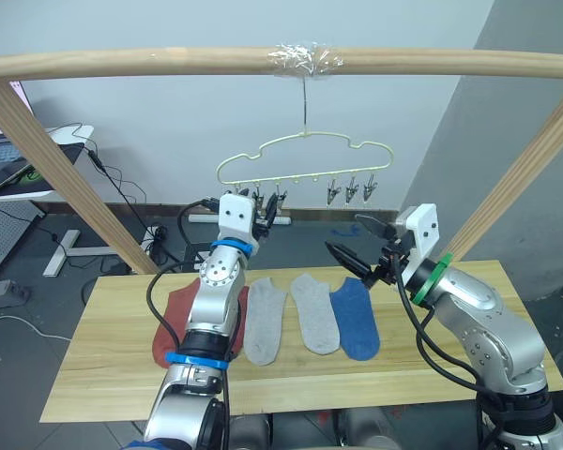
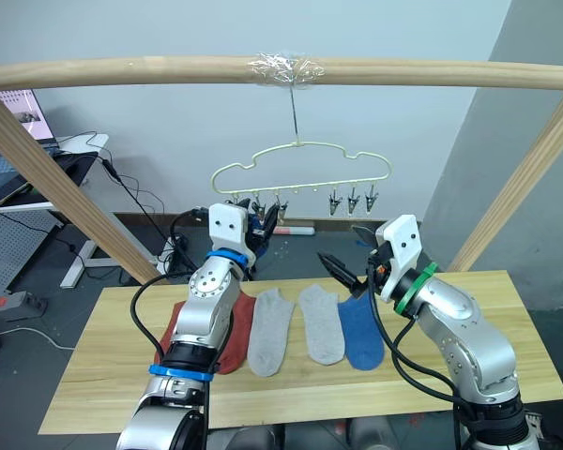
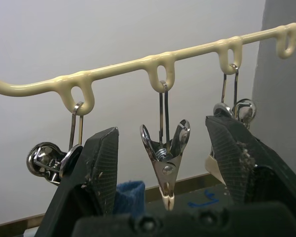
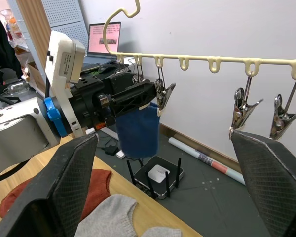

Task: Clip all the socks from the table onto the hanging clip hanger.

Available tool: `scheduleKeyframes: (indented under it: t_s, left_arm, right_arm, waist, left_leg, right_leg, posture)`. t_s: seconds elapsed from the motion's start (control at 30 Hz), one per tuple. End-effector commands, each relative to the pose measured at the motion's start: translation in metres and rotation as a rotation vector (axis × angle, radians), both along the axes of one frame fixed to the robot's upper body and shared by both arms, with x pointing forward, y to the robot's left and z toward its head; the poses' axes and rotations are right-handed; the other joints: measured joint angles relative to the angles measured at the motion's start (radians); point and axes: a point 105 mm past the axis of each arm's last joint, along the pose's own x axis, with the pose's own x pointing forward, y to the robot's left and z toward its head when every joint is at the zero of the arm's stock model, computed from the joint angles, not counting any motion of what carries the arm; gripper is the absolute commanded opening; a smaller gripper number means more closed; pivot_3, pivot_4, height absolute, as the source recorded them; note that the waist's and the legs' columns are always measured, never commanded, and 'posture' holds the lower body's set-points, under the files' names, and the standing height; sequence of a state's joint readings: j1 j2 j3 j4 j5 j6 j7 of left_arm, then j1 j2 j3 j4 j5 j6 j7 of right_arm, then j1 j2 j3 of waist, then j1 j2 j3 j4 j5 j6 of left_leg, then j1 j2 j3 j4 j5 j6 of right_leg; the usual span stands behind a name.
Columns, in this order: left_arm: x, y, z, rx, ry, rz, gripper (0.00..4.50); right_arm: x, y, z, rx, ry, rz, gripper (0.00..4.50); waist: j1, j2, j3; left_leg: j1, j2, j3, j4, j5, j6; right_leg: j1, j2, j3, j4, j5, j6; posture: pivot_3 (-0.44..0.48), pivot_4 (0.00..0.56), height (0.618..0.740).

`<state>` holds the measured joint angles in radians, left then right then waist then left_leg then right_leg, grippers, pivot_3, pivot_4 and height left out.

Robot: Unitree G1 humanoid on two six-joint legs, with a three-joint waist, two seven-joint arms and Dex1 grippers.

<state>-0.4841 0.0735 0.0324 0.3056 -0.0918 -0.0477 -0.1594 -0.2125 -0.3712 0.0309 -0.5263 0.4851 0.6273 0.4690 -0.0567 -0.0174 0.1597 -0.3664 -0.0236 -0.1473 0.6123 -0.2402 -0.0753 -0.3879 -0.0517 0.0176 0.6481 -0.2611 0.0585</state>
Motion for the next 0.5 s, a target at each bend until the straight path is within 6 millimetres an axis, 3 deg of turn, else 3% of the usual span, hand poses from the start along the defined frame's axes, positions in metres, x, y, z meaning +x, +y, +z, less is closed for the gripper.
scheduleKeyframes:
  t_s: [0.03,0.1,0.23,0.33,0.5]
  left_arm:
    - [-0.0039,-0.0029,0.0188,-0.008,-0.077,-0.006,2.7]
    - [-0.0046,-0.0034,0.019,-0.01,-0.079,-0.011,2.26]
    - [-0.0059,-0.0045,0.0189,-0.005,-0.082,-0.02,0.94]
    - [-0.0065,-0.0051,0.0189,-0.003,-0.081,-0.023,0.28]
    - [-0.0064,-0.0051,0.0183,0.002,-0.078,-0.027,0.12]
  right_arm:
    - [-0.002,-0.0003,0.0127,0.016,-0.049,-0.001,4.5]
    - [-0.0019,-0.0004,0.0128,0.016,-0.049,-0.002,4.5]
    - [-0.0015,-0.0003,0.0123,0.018,-0.046,-0.004,4.5]
    - [-0.0018,-0.0001,0.0117,0.024,-0.041,-0.006,4.5]
    - [-0.0029,0.0005,0.0091,0.028,-0.029,-0.009,4.5]
  waist:
    - [0.0,0.0,0.0]
    - [0.0,0.0,0.0]
    - [0.0,0.0,0.0]
    - [0.0,0.0,0.0]
    - [0.0,0.0,0.0]
  left_leg:
    - [0.0,0.0,0.0,0.0,0.0,0.0]
    - [0.0,0.0,0.0,0.0,0.0,0.0]
    - [0.0,0.0,0.0,0.0,0.0,0.0]
    - [0.0,0.0,0.0,0.0,0.0,0.0]
    - [0.0,0.0,0.0,0.0,0.0,0.0]
  right_leg:
    - [0.0,0.0,0.0,0.0,0.0,0.0]
    - [0.0,0.0,0.0,0.0,0.0,0.0]
    - [0.0,0.0,0.0,0.0,0.0,0.0]
    - [0.0,0.0,0.0,0.0,0.0,0.0]
    - [0.0,0.0,0.0,0.0,0.0,0.0]
  posture:
    - [-0.102,0.135,0.74]
    - [-0.102,0.136,0.74]
    - [-0.099,0.138,0.74]
    - [-0.098,0.138,0.74]
    - [-0.097,0.14,0.74]
